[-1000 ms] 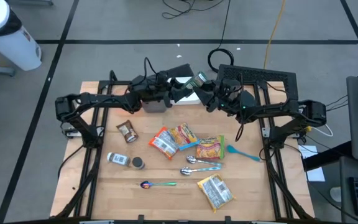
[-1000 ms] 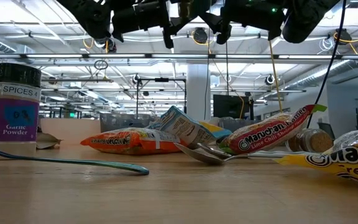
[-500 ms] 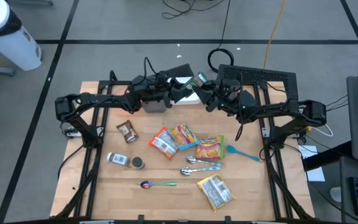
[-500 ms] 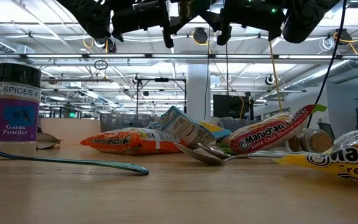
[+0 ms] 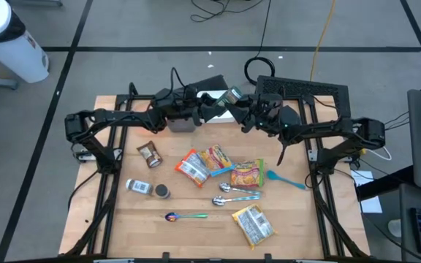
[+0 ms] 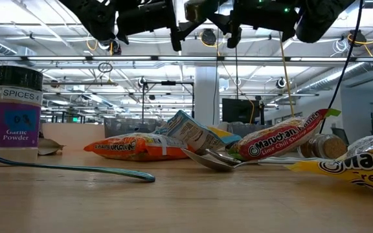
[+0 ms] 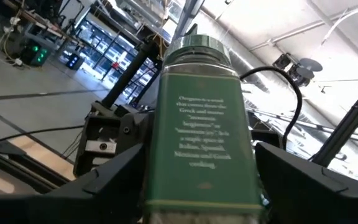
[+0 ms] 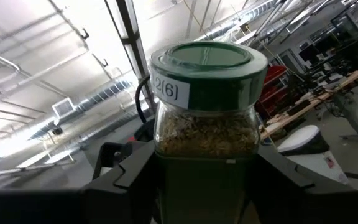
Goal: Pick & Place Food Item
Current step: Put the green seasoning bottle into the left black bin
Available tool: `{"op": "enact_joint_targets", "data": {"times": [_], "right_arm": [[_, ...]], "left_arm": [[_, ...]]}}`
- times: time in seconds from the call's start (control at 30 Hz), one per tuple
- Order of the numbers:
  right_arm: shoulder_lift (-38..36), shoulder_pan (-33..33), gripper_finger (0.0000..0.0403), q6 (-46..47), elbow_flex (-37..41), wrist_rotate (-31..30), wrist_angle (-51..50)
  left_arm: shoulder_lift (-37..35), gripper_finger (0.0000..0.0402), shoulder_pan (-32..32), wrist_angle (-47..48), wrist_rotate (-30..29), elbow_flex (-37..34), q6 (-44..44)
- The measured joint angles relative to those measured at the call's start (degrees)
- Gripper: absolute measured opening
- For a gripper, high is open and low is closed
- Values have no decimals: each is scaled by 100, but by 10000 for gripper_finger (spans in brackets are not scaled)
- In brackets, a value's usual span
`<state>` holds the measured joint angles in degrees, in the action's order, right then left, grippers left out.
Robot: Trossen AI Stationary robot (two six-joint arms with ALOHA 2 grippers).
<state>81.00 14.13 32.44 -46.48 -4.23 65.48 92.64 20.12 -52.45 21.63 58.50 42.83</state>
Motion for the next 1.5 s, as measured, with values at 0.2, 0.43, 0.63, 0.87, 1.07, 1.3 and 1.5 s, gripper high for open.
{"op": "enact_joint_targets", "data": {"times": [0.2, 0.43, 0.63, 0.87, 1.07, 1.3, 1.5], "right_arm": [[-625, 19, 191, -540, -2, 80, -1122], [-1532, 233, 191, -769, -13, 798, -3048], [-1955, 236, 191, -1109, -13, 783, -3979], [-2064, 235, 191, -1300, -97, 693, -4688], [-1838, 234, 191, -2042, -1131, 1033, -6478], [-1351, 290, 191, -2585, -2079, 1537, -7229], [-958, 380, 191, -2654, -2312, 2057, -7469]], "left_arm": [[-4, 310, 0, -7, 349, 0, 18], [0, 287, 22, 426, 833, 123, 49], [0, 278, 48, 2811, 1356, 1142, -1113], [-7, 292, 81, 5459, 1353, 2561, -2909], [-20, 293, 195, 6341, 1384, 3326, -3404], [-13, 294, 234, 7385, 1123, 3820, -3973], [-13, 299, 208, 7774, 979, 4028, -4153]]}}
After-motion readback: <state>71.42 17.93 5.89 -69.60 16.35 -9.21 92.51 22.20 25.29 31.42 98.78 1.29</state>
